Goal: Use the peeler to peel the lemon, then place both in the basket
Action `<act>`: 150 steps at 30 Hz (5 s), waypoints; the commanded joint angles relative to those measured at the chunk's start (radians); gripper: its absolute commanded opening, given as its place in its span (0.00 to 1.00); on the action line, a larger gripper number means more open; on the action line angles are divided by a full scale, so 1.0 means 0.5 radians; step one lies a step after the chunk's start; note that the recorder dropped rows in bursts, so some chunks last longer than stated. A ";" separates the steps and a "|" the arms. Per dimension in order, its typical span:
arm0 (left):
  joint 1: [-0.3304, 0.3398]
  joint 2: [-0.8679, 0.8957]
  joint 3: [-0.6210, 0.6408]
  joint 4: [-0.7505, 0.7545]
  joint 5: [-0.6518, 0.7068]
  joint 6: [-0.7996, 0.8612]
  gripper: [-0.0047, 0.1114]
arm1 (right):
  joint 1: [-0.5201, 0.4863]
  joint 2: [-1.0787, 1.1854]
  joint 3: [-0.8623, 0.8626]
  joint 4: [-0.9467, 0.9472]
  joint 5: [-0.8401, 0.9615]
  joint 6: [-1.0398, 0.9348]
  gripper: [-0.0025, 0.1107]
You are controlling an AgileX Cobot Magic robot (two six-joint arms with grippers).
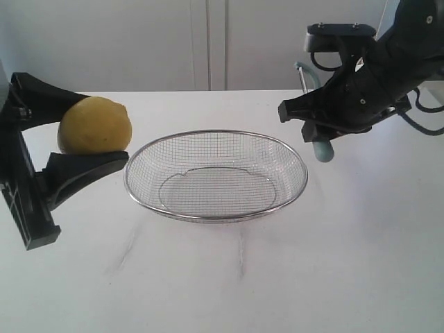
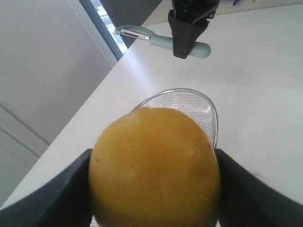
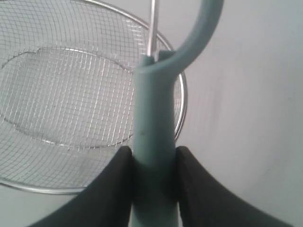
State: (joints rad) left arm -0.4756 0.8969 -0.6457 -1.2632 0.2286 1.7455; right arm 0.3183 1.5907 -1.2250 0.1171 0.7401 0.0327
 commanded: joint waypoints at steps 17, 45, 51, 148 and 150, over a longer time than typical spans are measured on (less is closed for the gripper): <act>-0.012 0.143 0.007 -0.075 -0.037 0.190 0.04 | 0.001 0.009 0.346 1.485 0.548 -1.394 0.02; -0.012 0.402 -0.082 -0.540 0.333 0.745 0.04 | 0.381 0.013 0.503 1.857 0.349 -1.525 0.02; -0.012 0.402 -0.082 -0.557 0.333 0.745 0.04 | 0.386 0.013 0.593 2.034 0.338 -1.612 0.02; -0.012 0.617 -0.084 -0.555 0.420 0.742 0.04 | 0.241 -0.074 0.614 1.742 0.245 -1.285 0.02; -0.012 0.617 -0.084 -0.555 0.415 0.742 0.04 | 0.292 -0.021 0.614 1.882 0.300 -1.393 0.02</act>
State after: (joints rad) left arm -0.4756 1.2107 -0.6791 -1.5116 0.4101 1.9575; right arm 0.4327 1.5498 -0.9208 0.9575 0.8606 -0.5880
